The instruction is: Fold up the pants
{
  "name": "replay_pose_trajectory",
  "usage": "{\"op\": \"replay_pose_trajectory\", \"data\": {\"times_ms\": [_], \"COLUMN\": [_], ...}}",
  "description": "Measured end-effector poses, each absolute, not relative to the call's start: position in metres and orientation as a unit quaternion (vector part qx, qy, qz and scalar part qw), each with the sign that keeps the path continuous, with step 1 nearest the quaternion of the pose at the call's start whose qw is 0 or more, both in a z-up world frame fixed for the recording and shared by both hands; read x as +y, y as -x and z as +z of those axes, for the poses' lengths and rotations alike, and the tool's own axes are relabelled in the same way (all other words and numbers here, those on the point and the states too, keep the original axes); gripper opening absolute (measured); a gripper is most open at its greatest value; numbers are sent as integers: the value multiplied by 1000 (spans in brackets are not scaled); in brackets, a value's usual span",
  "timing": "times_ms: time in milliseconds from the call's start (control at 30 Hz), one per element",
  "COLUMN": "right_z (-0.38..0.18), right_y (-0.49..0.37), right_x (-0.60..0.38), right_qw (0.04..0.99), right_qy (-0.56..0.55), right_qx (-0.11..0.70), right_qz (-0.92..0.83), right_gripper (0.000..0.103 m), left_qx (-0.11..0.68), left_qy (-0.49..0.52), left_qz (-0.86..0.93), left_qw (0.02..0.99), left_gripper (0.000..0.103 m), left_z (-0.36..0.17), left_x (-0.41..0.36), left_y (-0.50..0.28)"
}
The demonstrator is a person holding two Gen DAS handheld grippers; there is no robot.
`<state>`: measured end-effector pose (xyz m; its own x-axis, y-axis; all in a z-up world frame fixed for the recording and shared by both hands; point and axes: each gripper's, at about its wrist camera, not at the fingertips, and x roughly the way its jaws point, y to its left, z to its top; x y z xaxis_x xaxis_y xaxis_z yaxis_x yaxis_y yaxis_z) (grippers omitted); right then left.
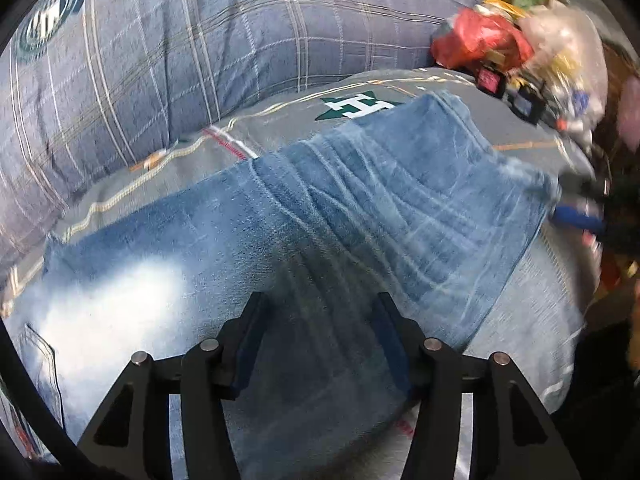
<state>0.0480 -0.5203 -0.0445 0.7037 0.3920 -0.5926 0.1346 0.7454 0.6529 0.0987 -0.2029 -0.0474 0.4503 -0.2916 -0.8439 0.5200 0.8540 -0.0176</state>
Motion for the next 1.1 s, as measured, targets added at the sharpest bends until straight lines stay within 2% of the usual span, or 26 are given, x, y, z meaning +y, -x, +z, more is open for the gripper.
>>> {"op": "replay_pose_trajectory", "data": {"times_ms": [133,233,333,467,633,800,900,1033,1100], "right_z": [-51,-60,-68,-67,-72,-78,-79,-75,-74], "right_y": [-47,-52,-59,-61,-46,-27,-32,-50,-52], "right_x": [-519,-519,-516,-517,-524,-525,-528,-526,-525], "right_qw": [843,823,806,805,794,779,771,772,774], "right_qy": [-371,-410,-440,-452,-491,-532,-551,-555,-551], "right_qx": [377,379,377,368,347,322,309,303,303], "right_qz": [95,109,118,113,92,81,79,73,70], "right_gripper": [75,75,75,75,73,71,71,71,64], "left_qx": [449,478,446,473,473,496,474,495,507], "left_qy": [-96,-118,-143,-79,-89,-98,-120,-94,-80], "left_qz": [-246,-242,-238,-260,-274,-256,-253,-261,-265], "left_qw": [854,836,851,838,833,824,835,824,816], "left_gripper": [56,57,60,60,60,60,61,60,60], "left_z": [-30,-50,-55,-37,-24,-53,-54,-52,-50], "left_x": [-204,-212,-217,-218,-249,-259,-264,-258,-254], "left_y": [-104,-110,-102,-120,-140,-155,-148,-156,-162]}}
